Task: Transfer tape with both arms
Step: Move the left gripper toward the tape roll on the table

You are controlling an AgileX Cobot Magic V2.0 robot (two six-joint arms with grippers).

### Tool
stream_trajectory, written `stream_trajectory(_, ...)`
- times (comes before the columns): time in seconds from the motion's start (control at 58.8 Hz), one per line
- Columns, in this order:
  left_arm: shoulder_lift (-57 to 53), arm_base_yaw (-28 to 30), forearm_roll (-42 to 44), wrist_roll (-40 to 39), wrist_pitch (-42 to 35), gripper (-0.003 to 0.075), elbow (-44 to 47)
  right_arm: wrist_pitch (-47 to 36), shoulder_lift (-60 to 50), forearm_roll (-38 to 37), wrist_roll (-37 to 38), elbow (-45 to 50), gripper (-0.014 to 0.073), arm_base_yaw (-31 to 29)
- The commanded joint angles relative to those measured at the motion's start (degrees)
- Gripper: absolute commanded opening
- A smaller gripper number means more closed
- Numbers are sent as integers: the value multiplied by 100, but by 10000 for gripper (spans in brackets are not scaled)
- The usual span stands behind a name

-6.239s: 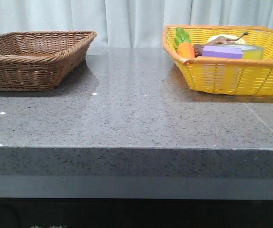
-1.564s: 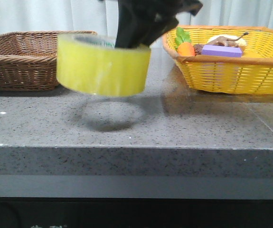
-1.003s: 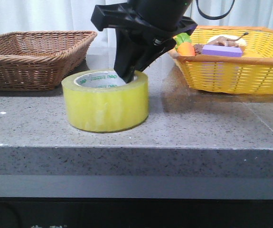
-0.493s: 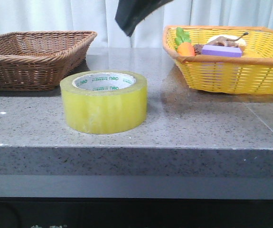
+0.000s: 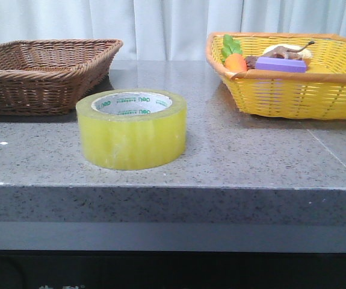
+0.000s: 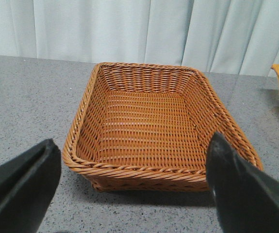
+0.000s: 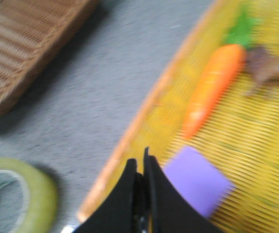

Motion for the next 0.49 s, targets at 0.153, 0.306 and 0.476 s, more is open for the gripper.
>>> stream_trajectory(0.153, 39, -2, -4, -51, -474, 600, -208, -1108, -1592, 33, -38, 1200, -89, -1147)
stream_trajectory(0.306, 39, -2, -4, -51, -474, 600, -208, -1946, -2578, 39, -38, 2363, -89, -1185)
stream_trajectory(0.476, 39, -2, -4, -51, -474, 600, -208, -2601, -3737, 39, -38, 3717, -89, -1167)
